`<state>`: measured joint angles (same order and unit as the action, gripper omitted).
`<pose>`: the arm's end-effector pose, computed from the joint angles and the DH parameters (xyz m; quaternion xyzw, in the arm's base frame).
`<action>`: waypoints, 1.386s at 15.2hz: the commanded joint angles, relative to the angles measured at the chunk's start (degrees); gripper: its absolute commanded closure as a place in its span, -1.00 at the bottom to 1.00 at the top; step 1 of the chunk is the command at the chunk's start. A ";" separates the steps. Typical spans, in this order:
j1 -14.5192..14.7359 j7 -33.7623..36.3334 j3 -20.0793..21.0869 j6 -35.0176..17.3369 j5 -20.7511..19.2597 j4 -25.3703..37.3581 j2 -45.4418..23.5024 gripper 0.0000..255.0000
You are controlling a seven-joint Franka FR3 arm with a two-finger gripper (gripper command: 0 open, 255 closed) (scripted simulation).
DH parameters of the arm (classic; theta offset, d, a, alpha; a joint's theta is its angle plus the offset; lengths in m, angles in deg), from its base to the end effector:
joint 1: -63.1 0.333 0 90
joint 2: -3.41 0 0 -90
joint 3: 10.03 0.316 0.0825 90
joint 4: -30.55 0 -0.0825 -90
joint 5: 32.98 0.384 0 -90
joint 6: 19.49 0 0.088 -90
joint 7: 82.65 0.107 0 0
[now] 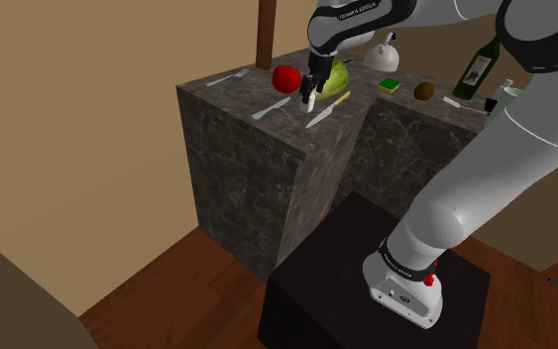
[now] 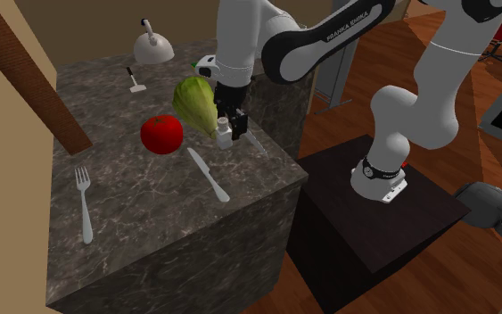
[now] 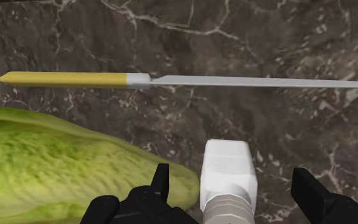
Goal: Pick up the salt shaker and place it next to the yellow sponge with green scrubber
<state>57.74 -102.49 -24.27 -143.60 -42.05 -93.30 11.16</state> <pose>0.4896 -0.1844 0.4667 0.9954 0.0418 0.0468 0.0717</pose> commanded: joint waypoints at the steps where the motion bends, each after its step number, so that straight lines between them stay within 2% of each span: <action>1: 0.00 0.00 0.00 0.00 0.00 0.00 0.00 1.00; 10: -0.01 0.00 0.00 -0.02 0.00 -0.01 0.00 1.00; 21: 0.20 -0.65 0.40 8.42 0.22 6.64 1.84 1.00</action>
<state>57.94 -102.99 -23.87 -136.09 -41.88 -87.47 12.92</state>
